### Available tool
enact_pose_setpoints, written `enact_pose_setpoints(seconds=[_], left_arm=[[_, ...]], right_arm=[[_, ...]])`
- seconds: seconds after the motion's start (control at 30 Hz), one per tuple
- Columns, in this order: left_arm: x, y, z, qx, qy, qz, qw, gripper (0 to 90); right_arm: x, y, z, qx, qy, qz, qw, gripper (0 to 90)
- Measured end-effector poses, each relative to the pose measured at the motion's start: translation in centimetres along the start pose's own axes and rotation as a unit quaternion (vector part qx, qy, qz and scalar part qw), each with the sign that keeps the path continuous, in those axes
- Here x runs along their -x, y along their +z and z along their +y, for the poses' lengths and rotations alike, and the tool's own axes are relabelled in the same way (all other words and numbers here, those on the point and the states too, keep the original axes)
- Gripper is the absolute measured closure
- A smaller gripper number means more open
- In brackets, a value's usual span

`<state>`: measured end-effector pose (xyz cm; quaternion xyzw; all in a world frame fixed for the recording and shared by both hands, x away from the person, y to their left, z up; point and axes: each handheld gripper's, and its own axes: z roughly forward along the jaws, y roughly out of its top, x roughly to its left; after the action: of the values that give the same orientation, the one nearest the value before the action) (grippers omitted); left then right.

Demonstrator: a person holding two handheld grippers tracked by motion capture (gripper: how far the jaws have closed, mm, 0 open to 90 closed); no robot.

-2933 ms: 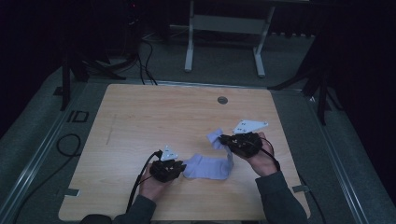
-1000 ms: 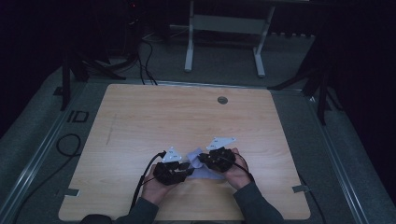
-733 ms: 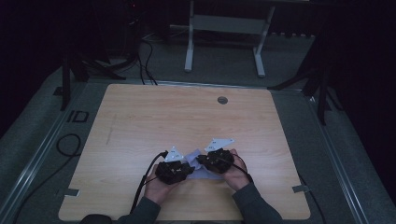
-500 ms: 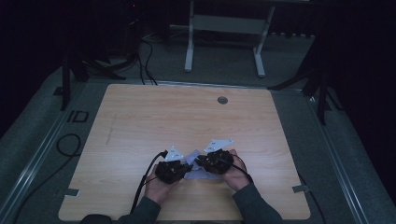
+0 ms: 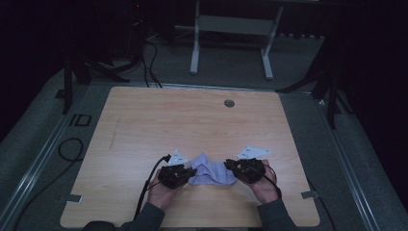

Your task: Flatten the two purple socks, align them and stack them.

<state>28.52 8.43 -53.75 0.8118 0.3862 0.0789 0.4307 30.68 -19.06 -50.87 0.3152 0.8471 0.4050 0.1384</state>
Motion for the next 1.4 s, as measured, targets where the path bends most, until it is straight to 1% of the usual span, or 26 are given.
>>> enact_pose_setpoints(seconds=[0.03, 0.07, 0.13, 0.2, 0.33, 0.4, 0.43, 0.47, 0.53, 0.57, 0.6, 0.7, 0.8, 0.9, 1.0, 1.03, 1.17, 1.23, 1.27, 1.3, 1.33, 1.4], left_arm=[[0.0, 0.0, 0.0, 0.0, 0.0, 0.0, 1.0, 88.5], [0.0, 0.0, 0.0, -0.001, 0.0, 0.001, 1.0, 88.5], [-0.1, 0.0, 0.0, -0.002, 0.0, 0.001, 1.0, 88.5], [-0.1, -0.1, 0.0, -0.002, 0.0, 0.002, 1.0, 88.5], [-0.2, -0.2, 0.0, -0.003, -0.001, 0.002, 1.0, 88.5], [-0.3, -0.4, -0.1, -0.005, -0.003, 0.002, 1.0, 88.4], [-0.3, -0.4, -0.1, -0.005, -0.003, 0.002, 1.0, 88.4], [-0.4, -0.5, -0.1, -0.005, -0.006, 0.001, 1.0, 88.4], [-0.6, -0.6, -0.2, -0.004, -0.014, -0.003, 0.9999, 88.5], [-0.6, -0.6, -0.2, -0.004, -0.014, -0.003, 0.9999, 88.5], [-0.9, -0.8, -0.3, -0.008, -0.02, -0.003, 0.9998, 88.5], [-1.0, -0.9, -0.4, -0.009, -0.024, -0.005, 0.9997, 88.5], [-1.1, -1.0, -0.5, -0.012, -0.023, -0.005, 0.9996, 88.5], [-1.2, -1.1, -0.8, -0.022, -0.028, -0.005, 0.9994, 88.5], [-1.3, -1.1, -0.9, -0.023, -0.031, -0.005, 0.9992, 88.4], [-1.5, -1.1, -1.0, -0.031, -0.034, -0.003, 0.9989, 88.5], [-1.6, -1.0, -1.4, -0.047, -0.042, -0.002, 0.998, 88.4], [-1.7, -1.0, -1.5, -0.051, -0.042, -0.002, 0.9978, 88.3], [-1.7, -0.9, -1.7, -0.06, -0.044, 0.0, 0.9972, 88.3], [-1.7, -0.9, -1.7, -0.06, -0.044, 0.0, 0.9972, 88.3], [-1.7, -0.8, -1.8, -0.066, -0.045, 0.001, 0.9968, 88.3], [-1.6, -0.7, -1.9, -0.069, -0.042, 0.004, 0.9968, 88.0]], right_arm=[[0.0, 0.0, 0.0, 0.0, 0.0, 0.0, 1.0, 83.5], [0.3, 0.3, -1.0, -0.028, 0.002, -0.021, 0.9994, 86.4], [0.6, 0.8, -1.6, -0.046, 0.001, -0.034, 0.9984, 87.3], [0.8, 1.2, -2.1, -0.059, 0.004, -0.032, 0.9977, 87.6], [0.7, 2.2, -2.6, -0.088, 0.001, -0.043, 0.9952, 88.1], [0.8, 2.5, -2.9, -0.096, 0.004, -0.043, 0.9944, 88.2], [0.8, 2.5, -2.9, -0.096, 0.004, -0.043, 0.9944, 88.2], [0.9, 2.6, -3.1, -0.094, 0.015, -0.041, 0.9947, 88.2], [1.0, 2.6, -3.1, -0.093, 0.019, -0.039, 0.9947, 88.2], [1.0, 2.6, -3.1, -0.093, 0.019, -0.039, 0.9947, 88.2], [1.0, 2.6, -3.2, -0.091, 0.022, -0.039, 0.9948, 88.1], [1.1, 2.6, -3.2, -0.09, 0.027, -0.038, 0.9948, 88.1], [1.1, 2.6, -3.3, -0.088, 0.032, -0.038, 0.9949, 88.0], [1.1, 2.6, -3.3, -0.086, 0.038, -0.039, 0.9948, 88.0], [1.1, 2.6, -3.4, -0.086, 0.04, -0.039, 0.9947, 88.0], [1.2, 2.6, -3.4, -0.083, 0.045, -0.037, 0.9948, 88.1], [1.1, 2.6, -3.4, -0.082, 0.044, -0.04, 0.9948, 88.0], [1.1, 2.6, -3.4, -0.083, 0.044, -0.04, 0.9948, 88.0], [1.1, 2.6, -3.5, -0.082, 0.045, -0.039, 0.9948, 88.0], [1.1, 2.6, -3.5, -0.082, 0.045, -0.039, 0.9948, 88.0], [1.1, 2.6, -3.5, -0.081, 0.048, -0.038, 0.9949, 88.0], [1.1, 2.6, -3.5, -0.079, 0.05, -0.036, 0.9949, 88.0]])
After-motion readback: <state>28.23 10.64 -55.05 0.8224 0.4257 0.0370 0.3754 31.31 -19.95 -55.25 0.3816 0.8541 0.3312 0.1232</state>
